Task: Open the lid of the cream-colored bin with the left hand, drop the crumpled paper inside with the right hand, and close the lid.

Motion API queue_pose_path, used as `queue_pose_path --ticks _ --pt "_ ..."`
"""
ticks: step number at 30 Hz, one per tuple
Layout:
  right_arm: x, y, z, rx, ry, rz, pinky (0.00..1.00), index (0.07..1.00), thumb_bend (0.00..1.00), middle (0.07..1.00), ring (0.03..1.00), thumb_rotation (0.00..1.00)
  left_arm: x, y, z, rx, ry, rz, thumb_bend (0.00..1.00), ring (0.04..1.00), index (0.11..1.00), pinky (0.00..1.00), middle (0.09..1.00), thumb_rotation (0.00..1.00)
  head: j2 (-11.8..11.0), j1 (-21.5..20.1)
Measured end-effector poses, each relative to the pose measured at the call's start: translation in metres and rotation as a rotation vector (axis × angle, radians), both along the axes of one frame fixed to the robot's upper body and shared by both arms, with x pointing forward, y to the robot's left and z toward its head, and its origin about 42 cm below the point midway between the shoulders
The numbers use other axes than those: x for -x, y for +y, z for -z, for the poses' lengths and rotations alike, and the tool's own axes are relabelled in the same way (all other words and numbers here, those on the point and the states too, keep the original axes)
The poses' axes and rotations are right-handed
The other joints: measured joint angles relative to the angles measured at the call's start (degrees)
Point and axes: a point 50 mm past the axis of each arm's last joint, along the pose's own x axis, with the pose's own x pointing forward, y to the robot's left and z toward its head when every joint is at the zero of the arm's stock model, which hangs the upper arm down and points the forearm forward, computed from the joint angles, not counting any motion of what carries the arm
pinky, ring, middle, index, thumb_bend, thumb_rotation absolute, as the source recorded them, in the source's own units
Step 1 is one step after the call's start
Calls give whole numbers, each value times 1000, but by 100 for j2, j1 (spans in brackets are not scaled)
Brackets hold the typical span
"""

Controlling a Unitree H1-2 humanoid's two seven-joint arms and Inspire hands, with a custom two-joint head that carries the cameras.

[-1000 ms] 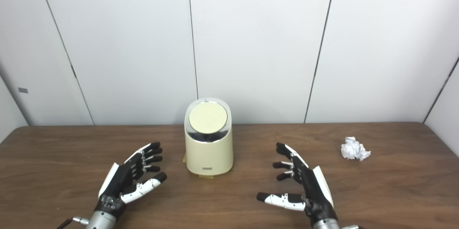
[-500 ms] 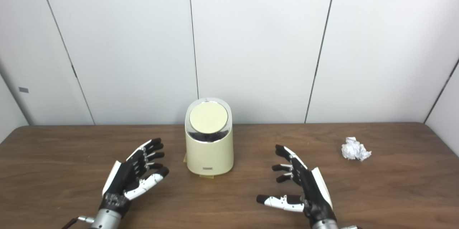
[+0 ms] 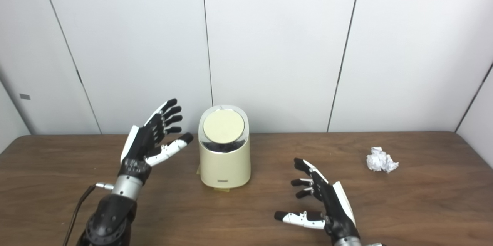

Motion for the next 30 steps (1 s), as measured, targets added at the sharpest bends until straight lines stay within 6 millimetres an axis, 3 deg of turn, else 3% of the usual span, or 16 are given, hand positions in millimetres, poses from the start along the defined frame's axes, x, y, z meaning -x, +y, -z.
queue_pose_path --ticks 5,8,18,24,30 --pt "0 0 1 1 2 0 562 856 790 866 711 130 -17 -9 -27 -94 -21 -31 863 974 1000 955 951 389 -9 0" --pt "-1 1 0 0 1 -1 554 856 785 866 712 113 -24 -17 -37 -146 -26 -57 896 997 1000 995 992 429 -9 -26" --pt "-1 4 0 -5 -1 -6 564 859 782 875 713 160 -41 -38 -48 -317 -23 -91 992 1000 1000 955 1000 419 9 -53" --pt "-1 5 0 -7 0 -7 562 857 784 874 711 161 -47 -47 -47 -422 1 -114 1000 1000 1000 987 1000 423 26 -70" --pt "-1 6 0 -12 -1 -7 557 860 785 876 708 145 -48 -48 -44 -492 9 -127 1000 1000 1000 945 1000 385 35 -97"
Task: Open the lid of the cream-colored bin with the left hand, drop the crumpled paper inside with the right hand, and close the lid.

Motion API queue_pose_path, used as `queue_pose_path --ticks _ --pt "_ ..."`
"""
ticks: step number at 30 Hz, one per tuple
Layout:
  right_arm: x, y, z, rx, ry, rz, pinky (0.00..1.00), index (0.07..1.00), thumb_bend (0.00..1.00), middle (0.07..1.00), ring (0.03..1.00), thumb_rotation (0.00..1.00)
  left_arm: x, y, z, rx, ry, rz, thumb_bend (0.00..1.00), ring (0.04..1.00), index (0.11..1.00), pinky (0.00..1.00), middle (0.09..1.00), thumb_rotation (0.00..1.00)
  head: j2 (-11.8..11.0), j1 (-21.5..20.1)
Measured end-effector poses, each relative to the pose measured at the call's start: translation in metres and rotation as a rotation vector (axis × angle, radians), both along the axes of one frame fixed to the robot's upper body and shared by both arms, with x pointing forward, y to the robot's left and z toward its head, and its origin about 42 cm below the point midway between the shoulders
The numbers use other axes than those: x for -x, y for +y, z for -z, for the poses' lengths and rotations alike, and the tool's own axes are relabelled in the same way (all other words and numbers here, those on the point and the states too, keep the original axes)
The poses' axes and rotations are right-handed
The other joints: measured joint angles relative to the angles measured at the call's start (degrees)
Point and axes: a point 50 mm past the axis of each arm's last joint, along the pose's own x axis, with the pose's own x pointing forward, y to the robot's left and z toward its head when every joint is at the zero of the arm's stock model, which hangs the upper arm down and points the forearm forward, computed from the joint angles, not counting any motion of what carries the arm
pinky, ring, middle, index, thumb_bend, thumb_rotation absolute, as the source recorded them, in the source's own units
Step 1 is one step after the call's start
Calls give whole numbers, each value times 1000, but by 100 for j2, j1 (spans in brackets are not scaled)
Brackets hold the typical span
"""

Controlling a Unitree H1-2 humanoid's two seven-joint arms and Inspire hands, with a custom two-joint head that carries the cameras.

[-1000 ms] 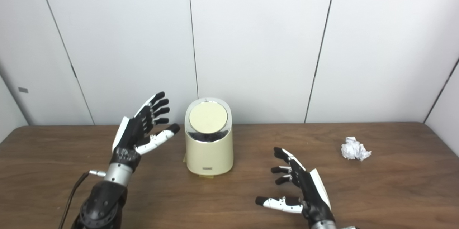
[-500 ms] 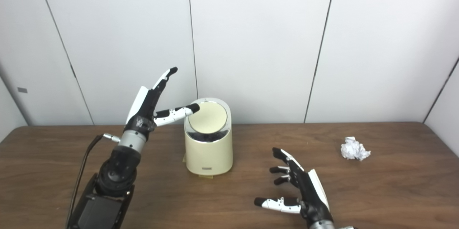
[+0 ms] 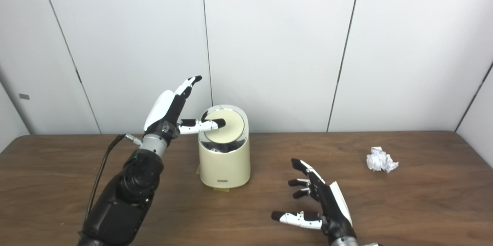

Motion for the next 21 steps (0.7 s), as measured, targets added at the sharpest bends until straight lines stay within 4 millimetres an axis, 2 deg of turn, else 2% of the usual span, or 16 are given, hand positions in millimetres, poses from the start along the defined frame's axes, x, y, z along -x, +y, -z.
queue_pose_path --ticks 9,16,21 --pt "0 2 -2 -3 -7 -3 554 860 786 877 709 163 -3 -2 18 -95 24 -17 1000 1000 1000 997 1000 348 35 -53" --pt "0 4 -5 -5 -18 -4 560 863 784 874 707 169 -4 -2 21 -130 -5 -20 988 1000 1000 1000 1000 310 53 -88" --pt "0 6 -6 2 -23 -4 555 860 789 874 710 179 -3 -2 21 -221 -26 -13 998 1000 1000 1000 1000 294 70 -88"
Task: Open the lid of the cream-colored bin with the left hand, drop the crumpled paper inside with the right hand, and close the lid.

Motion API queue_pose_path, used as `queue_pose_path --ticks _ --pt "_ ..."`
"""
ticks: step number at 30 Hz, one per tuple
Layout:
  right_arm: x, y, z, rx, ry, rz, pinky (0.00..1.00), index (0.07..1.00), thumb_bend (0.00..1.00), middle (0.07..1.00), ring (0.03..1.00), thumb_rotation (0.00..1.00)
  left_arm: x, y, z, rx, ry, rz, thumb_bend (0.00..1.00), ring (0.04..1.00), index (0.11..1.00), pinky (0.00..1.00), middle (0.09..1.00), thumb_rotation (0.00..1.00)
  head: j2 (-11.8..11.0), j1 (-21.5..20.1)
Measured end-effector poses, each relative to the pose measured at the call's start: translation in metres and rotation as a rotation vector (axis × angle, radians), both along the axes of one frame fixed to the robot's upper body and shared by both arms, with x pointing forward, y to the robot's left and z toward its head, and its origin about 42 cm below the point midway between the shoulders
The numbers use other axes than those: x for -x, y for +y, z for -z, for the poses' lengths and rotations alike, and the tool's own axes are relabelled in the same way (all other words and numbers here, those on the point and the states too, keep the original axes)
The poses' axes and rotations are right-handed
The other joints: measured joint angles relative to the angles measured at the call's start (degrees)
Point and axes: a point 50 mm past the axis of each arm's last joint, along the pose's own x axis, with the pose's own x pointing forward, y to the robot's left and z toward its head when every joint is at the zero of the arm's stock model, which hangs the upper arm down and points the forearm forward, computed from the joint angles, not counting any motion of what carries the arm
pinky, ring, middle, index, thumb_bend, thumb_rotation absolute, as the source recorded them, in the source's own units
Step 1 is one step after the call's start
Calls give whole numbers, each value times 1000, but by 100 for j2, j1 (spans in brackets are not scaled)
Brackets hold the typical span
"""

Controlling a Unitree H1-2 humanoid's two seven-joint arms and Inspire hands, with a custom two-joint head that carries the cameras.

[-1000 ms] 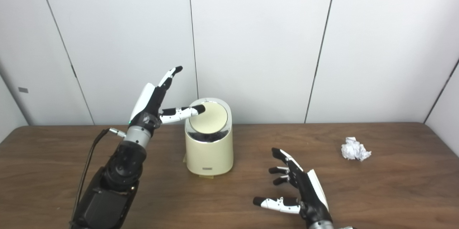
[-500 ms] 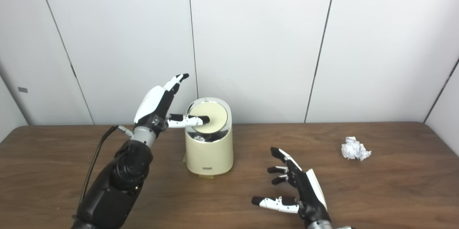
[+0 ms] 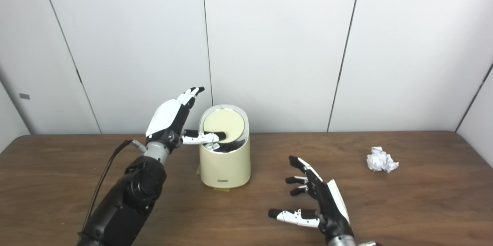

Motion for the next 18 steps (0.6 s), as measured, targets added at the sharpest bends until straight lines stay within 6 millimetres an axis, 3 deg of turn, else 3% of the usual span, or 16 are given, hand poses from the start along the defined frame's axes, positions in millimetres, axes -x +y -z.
queue_pose_path --ticks 11,18 --pt "0 4 -3 7 -10 -9 565 860 779 869 699 187 1 -16 -32 -274 -26 22 1000 1000 1000 1000 1000 131 26 9" --pt "0 4 -3 11 -10 -9 561 856 785 869 693 195 2 -23 -52 -484 6 61 1000 1000 1000 1000 1000 103 44 18"
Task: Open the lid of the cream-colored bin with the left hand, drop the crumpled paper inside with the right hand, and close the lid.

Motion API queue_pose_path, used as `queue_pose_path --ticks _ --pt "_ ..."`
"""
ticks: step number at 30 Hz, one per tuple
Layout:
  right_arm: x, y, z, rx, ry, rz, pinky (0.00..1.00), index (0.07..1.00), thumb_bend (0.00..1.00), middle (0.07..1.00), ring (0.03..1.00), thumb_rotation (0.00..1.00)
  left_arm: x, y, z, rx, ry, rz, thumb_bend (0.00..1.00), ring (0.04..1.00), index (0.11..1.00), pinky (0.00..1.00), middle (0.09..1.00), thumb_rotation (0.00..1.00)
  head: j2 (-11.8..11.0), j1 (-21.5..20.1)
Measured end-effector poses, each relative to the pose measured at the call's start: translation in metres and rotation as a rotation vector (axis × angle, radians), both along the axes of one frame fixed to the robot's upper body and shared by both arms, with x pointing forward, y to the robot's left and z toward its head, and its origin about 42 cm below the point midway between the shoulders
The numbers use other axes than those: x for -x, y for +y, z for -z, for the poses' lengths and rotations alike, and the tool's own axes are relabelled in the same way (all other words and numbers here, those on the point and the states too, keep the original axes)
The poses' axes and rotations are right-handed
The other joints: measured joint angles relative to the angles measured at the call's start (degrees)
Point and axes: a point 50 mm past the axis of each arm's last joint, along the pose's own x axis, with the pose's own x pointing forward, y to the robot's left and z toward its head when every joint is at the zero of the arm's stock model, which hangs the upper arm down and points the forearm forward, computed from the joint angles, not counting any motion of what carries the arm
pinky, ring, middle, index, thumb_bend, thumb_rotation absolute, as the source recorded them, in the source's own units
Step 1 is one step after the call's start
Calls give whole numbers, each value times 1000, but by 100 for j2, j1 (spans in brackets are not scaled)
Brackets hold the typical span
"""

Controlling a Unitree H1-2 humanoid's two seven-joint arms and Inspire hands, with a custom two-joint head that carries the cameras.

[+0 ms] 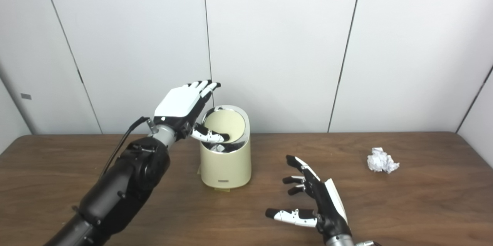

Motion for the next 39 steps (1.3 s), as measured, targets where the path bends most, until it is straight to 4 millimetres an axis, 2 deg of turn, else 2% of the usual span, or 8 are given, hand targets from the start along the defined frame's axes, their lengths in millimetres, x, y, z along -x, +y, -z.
queue_pose_path --ticks 6,9,16,23,28,30,34,39 --pt "0 1 0 0 0 -1 564 856 782 868 696 200 2 -4 -7 -72 44 16 1000 1000 1000 1000 1000 111 18 0" --pt "0 1 0 0 1 -1 568 858 782 869 700 198 3 0 -7 -31 36 12 1000 1000 1000 964 1000 179 18 9" --pt "0 1 0 0 1 -1 560 856 760 865 690 187 14 19 19 353 -11 -24 875 984 1000 845 1000 299 -17 9" --pt "0 1 1 0 3 -1 567 860 741 871 699 186 12 33 12 587 -197 -22 815 978 1000 775 1000 301 -9 26" --pt "0 1 1 -2 3 -3 559 859 735 870 698 180 16 47 13 814 -214 -20 793 996 1000 888 1000 267 -9 18" --pt "0 1 1 -2 4 -2 558 859 730 870 695 182 21 57 20 942 -185 -14 794 981 1000 891 999 306 -9 26" --pt "0 1 1 -2 4 -2 554 859 728 869 691 183 42 78 38 1122 -87 4 773 966 1000 854 994 278 -9 26" --pt "0 1 1 -2 5 -2 553 862 731 868 694 185 68 95 77 1235 20 -28 785 908 986 842 934 333 0 53"
